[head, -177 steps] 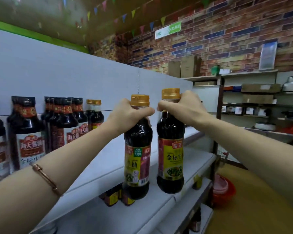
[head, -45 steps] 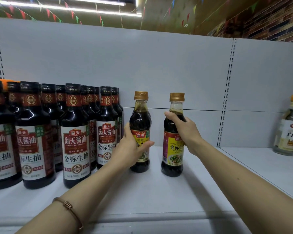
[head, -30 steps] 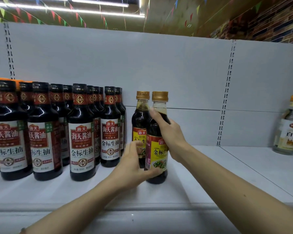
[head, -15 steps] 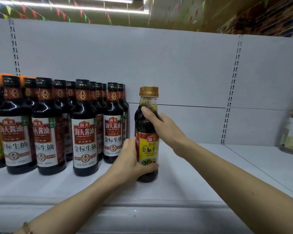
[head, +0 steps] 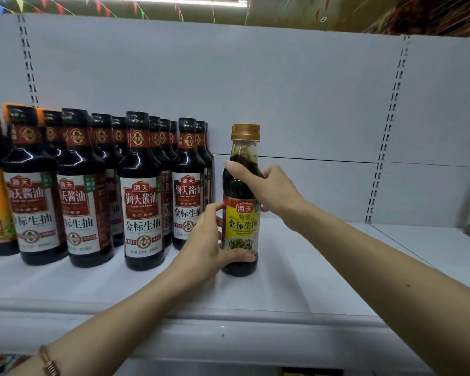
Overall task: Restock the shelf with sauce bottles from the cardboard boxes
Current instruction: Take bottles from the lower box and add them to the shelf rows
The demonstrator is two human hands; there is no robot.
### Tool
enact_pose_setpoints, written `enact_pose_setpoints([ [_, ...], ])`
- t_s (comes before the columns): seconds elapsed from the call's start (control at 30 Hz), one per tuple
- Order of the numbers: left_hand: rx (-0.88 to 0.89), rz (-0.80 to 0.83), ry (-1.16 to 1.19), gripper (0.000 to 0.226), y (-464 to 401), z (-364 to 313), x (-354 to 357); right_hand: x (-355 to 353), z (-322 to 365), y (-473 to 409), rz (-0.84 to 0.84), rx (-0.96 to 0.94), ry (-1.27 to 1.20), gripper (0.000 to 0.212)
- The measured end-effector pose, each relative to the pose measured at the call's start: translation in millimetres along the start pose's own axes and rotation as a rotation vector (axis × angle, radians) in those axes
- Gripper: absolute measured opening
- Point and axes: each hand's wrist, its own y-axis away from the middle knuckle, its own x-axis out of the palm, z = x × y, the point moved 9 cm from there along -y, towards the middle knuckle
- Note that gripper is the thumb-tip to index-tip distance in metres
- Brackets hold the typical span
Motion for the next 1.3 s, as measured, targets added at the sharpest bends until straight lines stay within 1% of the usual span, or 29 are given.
enact_pose_setpoints([
  [0.03, -0.004, -0.003, 0.004, 0.095, 0, 1, 0, 0, -1, -1, 0.001, 0.001, -0.002, 0.077],
  [0.07, -0.009, -0.007, 0.009, 0.098, 0, 2, 0, 1, -3, -2, 0.0, 0.007, -0.001, 0.08],
  [0.2, -0.014, -0.01, 0.028, 0.102, 1, 4, 3, 1, -4, -4, -0.009, 0.034, 0.001, 0.11],
  [0.3, -0.018, -0.006, 0.043, 0.103, 2, 5, 4, 0, -3, -2, -0.011, 0.045, 0.012, 0.121],
  [0.57, -0.007, -0.012, 0.018, 0.103, 2, 3, 4, -3, 0, 2, -0.033, 0.088, 0.095, 0.139],
  [0.73, -0.014, -0.014, -0.01, 0.105, 0, 3, 3, -2, 1, 6, -0.064, 0.109, 0.123, 0.144],
  [0.83, -0.052, -0.015, -0.015, 0.095, 4, 2, 5, -1, 6, 15, -0.08, 0.117, 0.095, 0.135],
  [0.9, -0.055, -0.002, -0.071, 0.088, 4, -6, 6, -2, 9, 21, -0.115, 0.123, 0.09, 0.123],
  [0.97, -0.051, 0.022, -0.178, 0.09, 5, -17, 8, -3, 9, 28, -0.168, 0.128, 0.097, 0.105],
  [1.0, -0.072, 0.041, -0.232, 0.093, 6, -20, 8, -2, 8, 32, -0.174, 0.129, 0.069, 0.1],
  [1.07, -0.129, 0.061, -0.274, 0.096, 13, -20, 8, 0, 8, 40, -0.123, 0.127, -0.023, 0.097],
  [1.13, -0.146, 0.011, -0.27, 0.086, 22, -20, 3, -6, 6, 51, -0.07, 0.123, -0.066, 0.091],
  [1.2, -0.156, -0.078, -0.258, 0.073, 35, -24, -6, -16, 6, 65, -0.032, 0.112, -0.024, 0.079],
  [1.3, -0.138, -0.214, -0.245, 0.042, 68, -50, -24, -28, 18, 94, 0.033, 0.041, 0.033, 0.051],
])
